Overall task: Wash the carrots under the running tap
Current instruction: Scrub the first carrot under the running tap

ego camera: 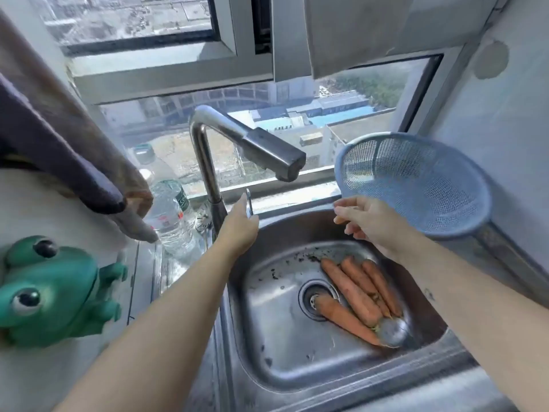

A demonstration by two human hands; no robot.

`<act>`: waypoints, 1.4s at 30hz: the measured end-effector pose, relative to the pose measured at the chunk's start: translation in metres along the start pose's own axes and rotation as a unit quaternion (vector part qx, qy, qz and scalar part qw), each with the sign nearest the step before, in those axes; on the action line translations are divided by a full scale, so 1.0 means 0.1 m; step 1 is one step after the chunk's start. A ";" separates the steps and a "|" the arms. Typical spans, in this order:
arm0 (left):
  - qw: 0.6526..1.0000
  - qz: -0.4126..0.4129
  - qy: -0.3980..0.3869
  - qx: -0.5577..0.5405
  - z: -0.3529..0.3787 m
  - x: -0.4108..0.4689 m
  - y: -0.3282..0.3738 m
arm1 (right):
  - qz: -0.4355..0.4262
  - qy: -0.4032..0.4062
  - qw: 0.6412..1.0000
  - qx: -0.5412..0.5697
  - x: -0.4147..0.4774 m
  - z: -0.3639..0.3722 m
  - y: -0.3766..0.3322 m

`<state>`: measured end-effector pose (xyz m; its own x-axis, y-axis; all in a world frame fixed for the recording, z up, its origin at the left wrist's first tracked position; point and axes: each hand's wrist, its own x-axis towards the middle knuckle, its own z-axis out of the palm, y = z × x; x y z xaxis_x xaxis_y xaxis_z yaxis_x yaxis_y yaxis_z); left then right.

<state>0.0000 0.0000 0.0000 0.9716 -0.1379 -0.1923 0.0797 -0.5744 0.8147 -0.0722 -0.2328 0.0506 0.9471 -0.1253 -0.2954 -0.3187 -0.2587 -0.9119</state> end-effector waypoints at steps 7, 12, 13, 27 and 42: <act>0.999 0.013 -0.037 0.019 0.05 0.10 -0.06 | 0.010 -0.001 1.000 -0.008 0.18 -0.06 -0.01; 0.997 0.023 -0.045 0.063 0.09 0.07 -0.03 | 0.004 -0.016 1.000 -0.003 0.21 -0.05 -0.04; 0.995 0.028 -0.054 0.081 0.10 0.08 -0.02 | 0.003 -0.019 1.000 -0.005 0.20 -0.05 -0.05; 0.998 0.013 0.023 0.049 0.17 -0.16 -0.18 | 0.035 -0.051 0.991 -0.118 0.08 -0.09 0.43; 0.954 -0.164 -0.194 0.157 0.68 -1.13 -0.46 | 0.018 0.012 0.874 -0.486 0.37 0.47 2.38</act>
<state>-0.1285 -0.0124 -0.0531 0.7448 -0.1625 -0.6472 0.2356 -0.8434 0.4829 -0.1116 -0.2542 -0.1902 0.9386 -0.1660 -0.3025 -0.2399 -0.9440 -0.2264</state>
